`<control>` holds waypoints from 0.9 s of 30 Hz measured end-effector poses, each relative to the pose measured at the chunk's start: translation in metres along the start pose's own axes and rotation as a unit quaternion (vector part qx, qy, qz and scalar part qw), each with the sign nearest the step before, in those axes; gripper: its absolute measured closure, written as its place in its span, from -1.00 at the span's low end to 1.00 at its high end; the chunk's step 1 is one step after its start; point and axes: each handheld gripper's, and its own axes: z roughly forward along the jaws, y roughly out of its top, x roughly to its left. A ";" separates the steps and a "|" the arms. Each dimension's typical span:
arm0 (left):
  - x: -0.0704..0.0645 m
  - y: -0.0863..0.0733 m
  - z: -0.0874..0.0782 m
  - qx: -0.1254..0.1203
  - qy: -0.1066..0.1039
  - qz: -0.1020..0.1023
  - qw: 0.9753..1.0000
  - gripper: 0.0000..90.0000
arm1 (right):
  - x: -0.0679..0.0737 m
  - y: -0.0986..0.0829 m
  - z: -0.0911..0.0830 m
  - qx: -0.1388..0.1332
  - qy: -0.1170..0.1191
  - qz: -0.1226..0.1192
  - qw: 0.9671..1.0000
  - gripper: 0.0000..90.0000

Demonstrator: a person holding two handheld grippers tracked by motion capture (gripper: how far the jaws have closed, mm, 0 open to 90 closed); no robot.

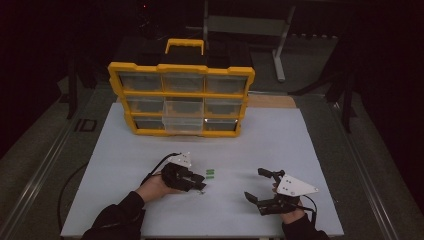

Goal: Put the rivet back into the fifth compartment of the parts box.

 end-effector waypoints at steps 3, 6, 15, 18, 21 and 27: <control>0.003 -0.001 0.002 0.005 -0.005 -0.005 1.000 0.59 | 0.000 0.000 0.000 0.001 -0.001 0.000 1.000 -0.73; 0.005 -0.002 0.005 0.010 -0.010 -0.013 1.000 0.66 | -0.001 -0.001 0.000 0.002 -0.001 -0.001 1.000 -0.73; 0.007 -0.002 0.010 0.026 -0.017 -0.003 1.000 0.86 | -0.001 -0.001 0.000 0.005 -0.001 0.000 1.000 -0.73; 0.008 -0.002 0.010 0.026 -0.018 -0.004 0.999 0.86 | -0.001 -0.001 0.000 0.005 -0.002 -0.001 1.000 -0.73; 0.007 -0.002 0.010 0.025 -0.016 0.000 1.000 0.88 | -0.001 -0.001 0.000 0.006 -0.001 0.000 1.000 -0.73; 0.005 0.002 0.003 0.014 -0.006 0.006 1.000 0.88 | -0.001 -0.001 0.000 0.006 -0.002 0.001 1.000 -0.73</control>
